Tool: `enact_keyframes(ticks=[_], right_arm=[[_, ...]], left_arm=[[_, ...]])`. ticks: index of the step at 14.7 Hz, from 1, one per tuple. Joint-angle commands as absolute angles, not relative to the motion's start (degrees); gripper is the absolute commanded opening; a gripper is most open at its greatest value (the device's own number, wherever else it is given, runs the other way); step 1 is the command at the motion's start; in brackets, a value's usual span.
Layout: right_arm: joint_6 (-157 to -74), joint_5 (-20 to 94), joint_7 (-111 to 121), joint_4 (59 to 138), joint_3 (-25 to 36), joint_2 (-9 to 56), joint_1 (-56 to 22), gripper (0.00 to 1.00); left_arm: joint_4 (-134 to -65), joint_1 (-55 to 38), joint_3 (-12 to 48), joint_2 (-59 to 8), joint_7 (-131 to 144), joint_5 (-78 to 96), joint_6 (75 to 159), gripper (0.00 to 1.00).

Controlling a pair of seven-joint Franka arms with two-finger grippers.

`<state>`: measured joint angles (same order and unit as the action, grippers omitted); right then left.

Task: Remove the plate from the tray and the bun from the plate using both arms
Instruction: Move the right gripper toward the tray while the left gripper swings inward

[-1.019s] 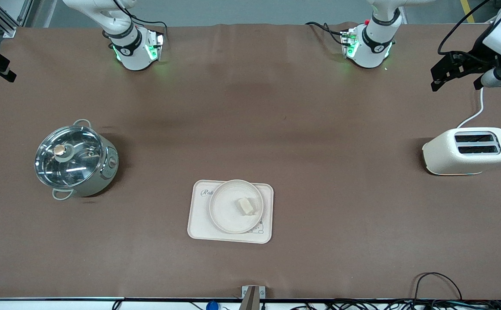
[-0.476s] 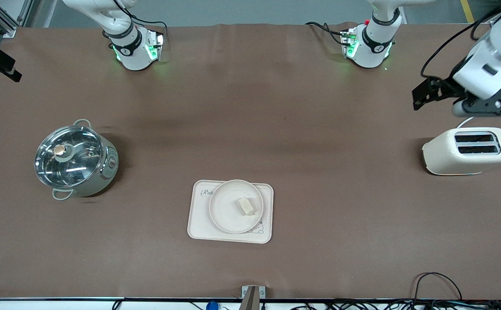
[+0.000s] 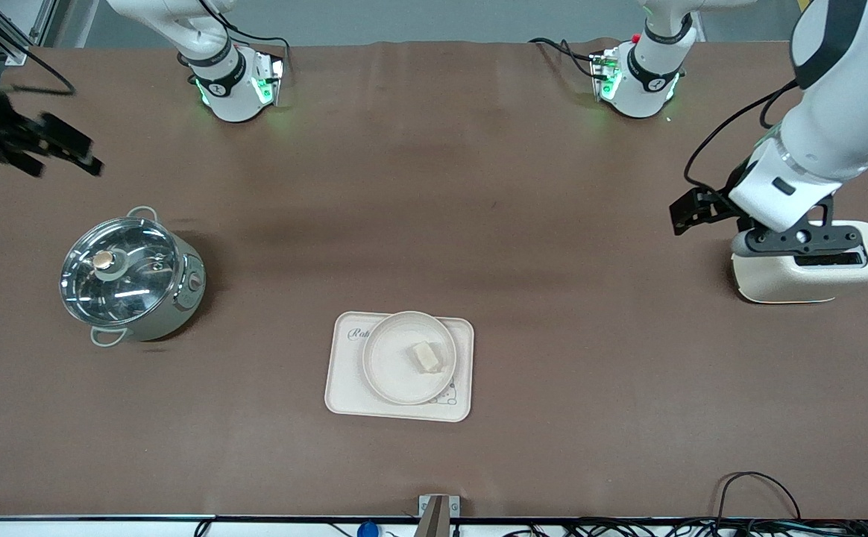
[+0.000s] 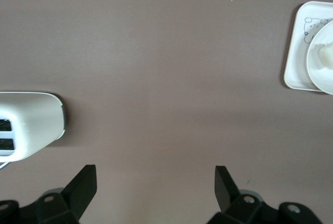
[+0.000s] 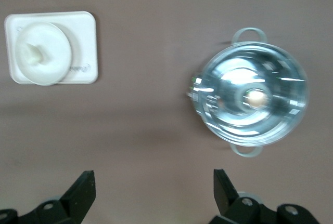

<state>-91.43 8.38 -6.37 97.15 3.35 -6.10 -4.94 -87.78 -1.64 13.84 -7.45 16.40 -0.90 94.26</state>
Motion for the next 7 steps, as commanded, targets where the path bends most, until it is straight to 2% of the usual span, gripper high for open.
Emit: enact_keyframes(ticks=[1,7], right_arm=[[-97.2,11.1,-12.8,98.6,3.5,-1.4,-9.8,1.00],[-113.2,16.9,-17.8,98.7,3.5,11.9,-17.0,1.00]], left_arm=[[-86.3,-2.9,14.1,-10.4,19.4,-0.9,96.8,1.00],[-86.3,-6.3,14.1,-15.4,26.0,-1.0,102.7,1.00]])
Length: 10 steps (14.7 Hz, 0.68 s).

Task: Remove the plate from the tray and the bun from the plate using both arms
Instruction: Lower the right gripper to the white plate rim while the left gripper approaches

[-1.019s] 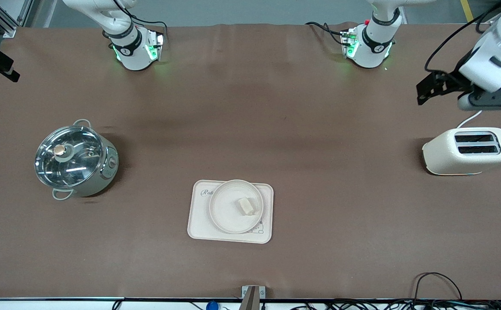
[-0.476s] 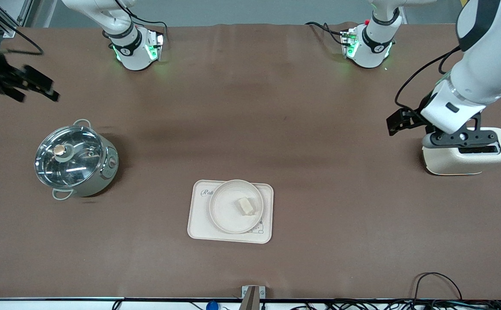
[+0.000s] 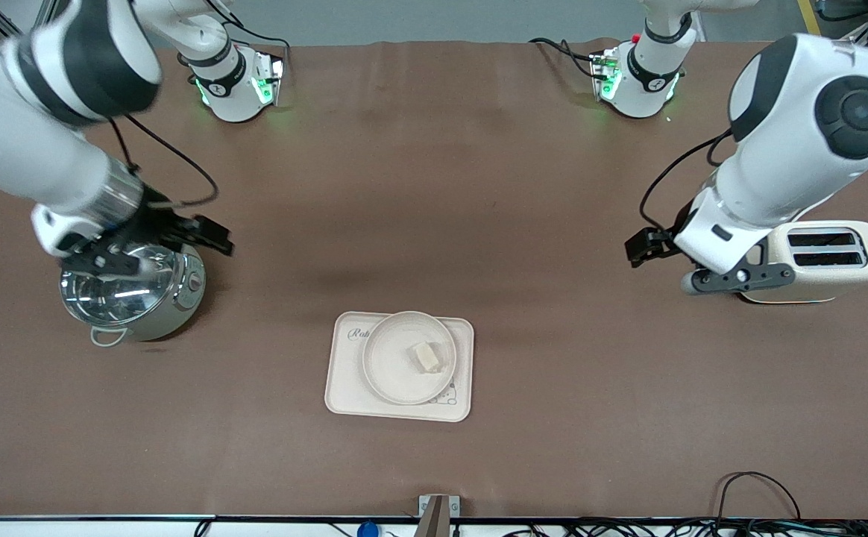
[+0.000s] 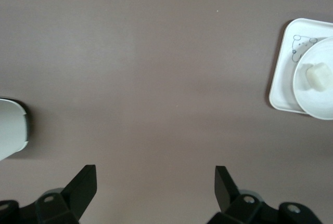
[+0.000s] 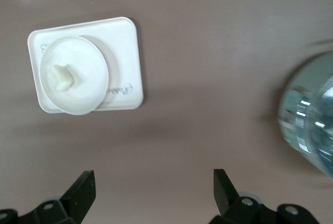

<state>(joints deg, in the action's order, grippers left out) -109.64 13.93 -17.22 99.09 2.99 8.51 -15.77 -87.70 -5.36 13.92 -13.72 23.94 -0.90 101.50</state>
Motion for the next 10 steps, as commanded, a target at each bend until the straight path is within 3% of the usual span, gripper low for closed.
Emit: enact_keyframes(ticks=[1,4,10], right_arm=[[-115.9,18.5,-17.8,98.6,3.5,14.1,-18.1,1.00],[-127.3,24.0,-17.8,98.7,3.5,22.3,-22.4,1.00],[-141.0,30.7,-17.8,96.7,3.5,34.4,-28.0,1.00]], left_arm=[[-86.3,-6.6,14.1,-16.0,26.6,-1.0,103.6,1.00],[-86.3,-8.7,14.0,-17.9,29.0,-1.0,106.3,1.00],[-86.3,-8.9,14.0,-19.1,29.5,-1.1,107.0,1.00]])
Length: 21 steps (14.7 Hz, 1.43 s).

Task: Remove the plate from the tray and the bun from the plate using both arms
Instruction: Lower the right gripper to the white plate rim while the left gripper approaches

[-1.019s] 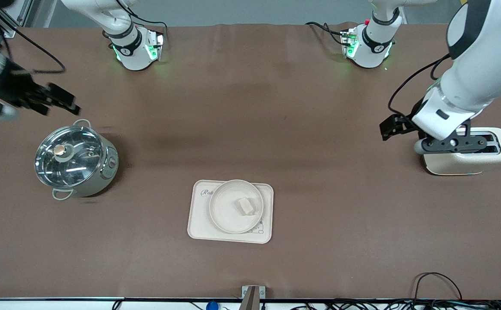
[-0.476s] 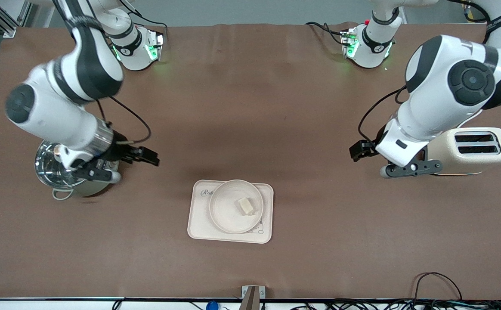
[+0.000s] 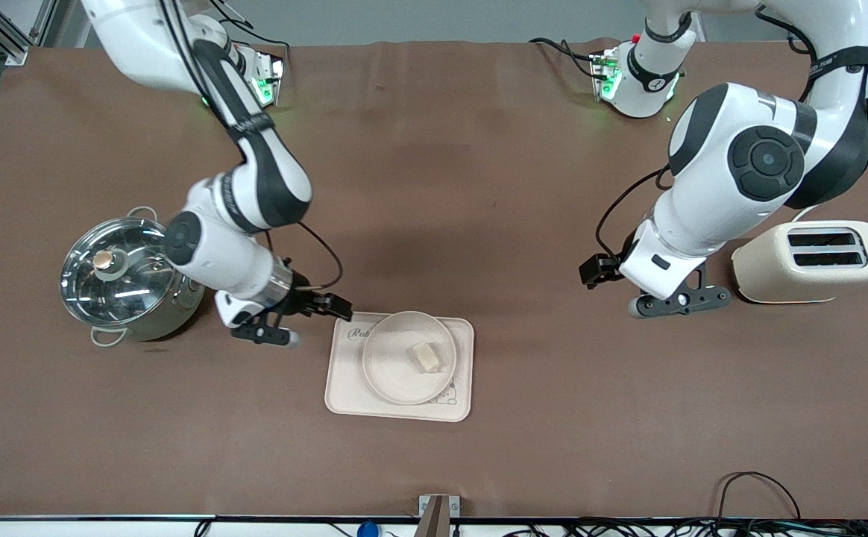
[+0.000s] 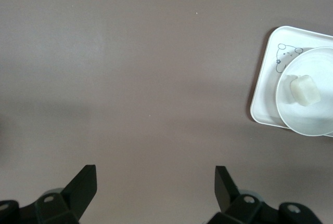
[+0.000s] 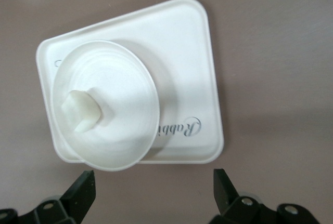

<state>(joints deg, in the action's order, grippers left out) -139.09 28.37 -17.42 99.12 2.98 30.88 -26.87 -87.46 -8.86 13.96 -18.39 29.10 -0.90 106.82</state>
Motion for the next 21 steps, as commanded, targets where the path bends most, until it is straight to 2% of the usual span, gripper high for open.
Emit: enact_keyframes(ticks=[1,4,13,15,21], right_arm=[[-141.3,31.6,-17.8,95.5,3.5,36.1,-28.7,1.00],[-141.6,34.1,-17.8,92.5,3.5,39.8,-29.7,0.99],[-141.8,33.9,-17.8,85.3,3.5,47.4,-29.7,0.84],[-142.0,33.9,-17.7,83.9,3.5,48.8,-29.6,0.75],[-142.6,34.0,-16.8,83.4,3.5,49.8,-29.0,0.28]], left_arm=[[-86.3,-8.9,14.0,-19.2,29.4,-1.1,107.5,1.00],[-86.2,-8.9,14.0,-19.8,29.5,-1.5,107.8,1.00],[-86.2,-9.9,14.1,-21.0,32.2,-1.5,108.6,1.00],[-86.2,-10.7,14.1,-21.4,33.0,-1.5,109.0,1.00],[-86.2,-13.1,14.1,-22.3,37.6,-1.4,109.4,1.00]])
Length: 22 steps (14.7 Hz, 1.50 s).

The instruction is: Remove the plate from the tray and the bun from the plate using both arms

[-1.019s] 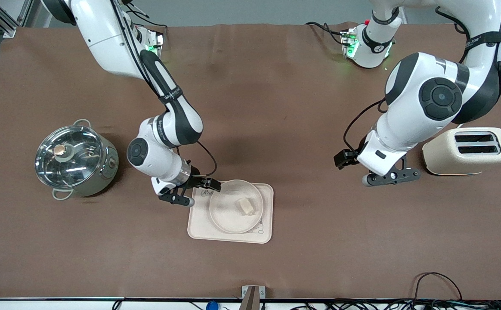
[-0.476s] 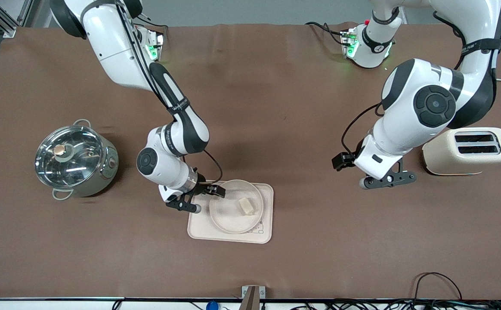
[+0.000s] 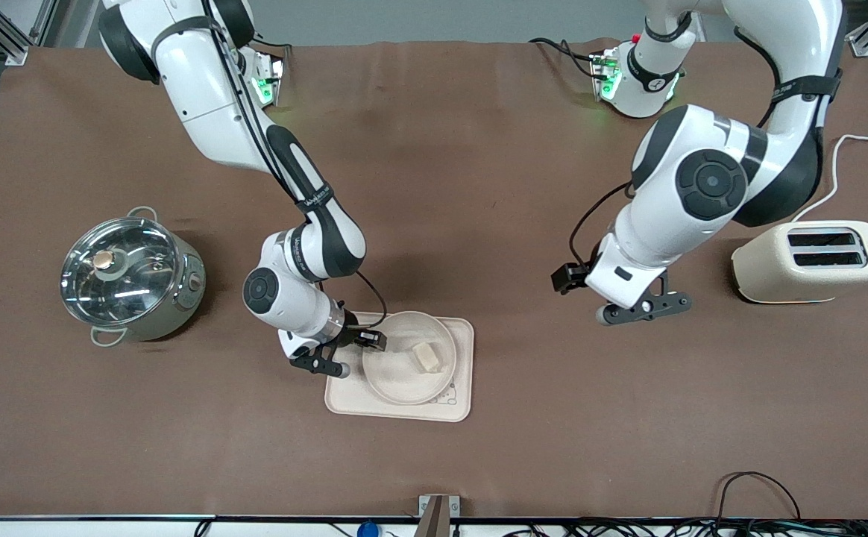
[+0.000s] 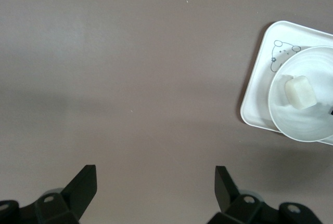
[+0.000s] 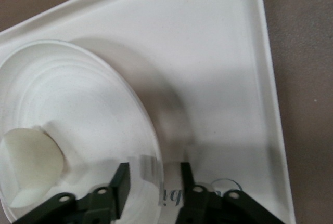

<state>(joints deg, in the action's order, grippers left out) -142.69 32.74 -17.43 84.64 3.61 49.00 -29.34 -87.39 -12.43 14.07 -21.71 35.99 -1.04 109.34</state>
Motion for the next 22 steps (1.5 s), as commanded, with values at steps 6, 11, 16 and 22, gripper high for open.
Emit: enact_keyframes(ticks=[6,11,16,22], right_arm=[[-142.6,33.9,-16.8,83.3,3.5,50.0,-28.7,0.00],[-142.4,34.1,-16.8,83.3,3.4,49.5,-28.1,0.00],[-141.9,34.3,-16.8,83.3,3.3,48.7,-27.1,0.00],[-141.2,35.9,-16.8,83.5,0.4,45.8,-25.6,0.00]], left_arm=[[-86.2,-15.3,14.2,-22.1,42.2,-1.4,109.4,1.00],[-86.3,-17.6,14.3,-22.1,46.0,-1.4,109.4,1.00],[-86.3,-19.3,14.6,-22.0,49.8,-1.3,109.3,1.00],[-86.2,-19.6,14.7,-21.0,51.3,-1.3,108.7,1.00]])
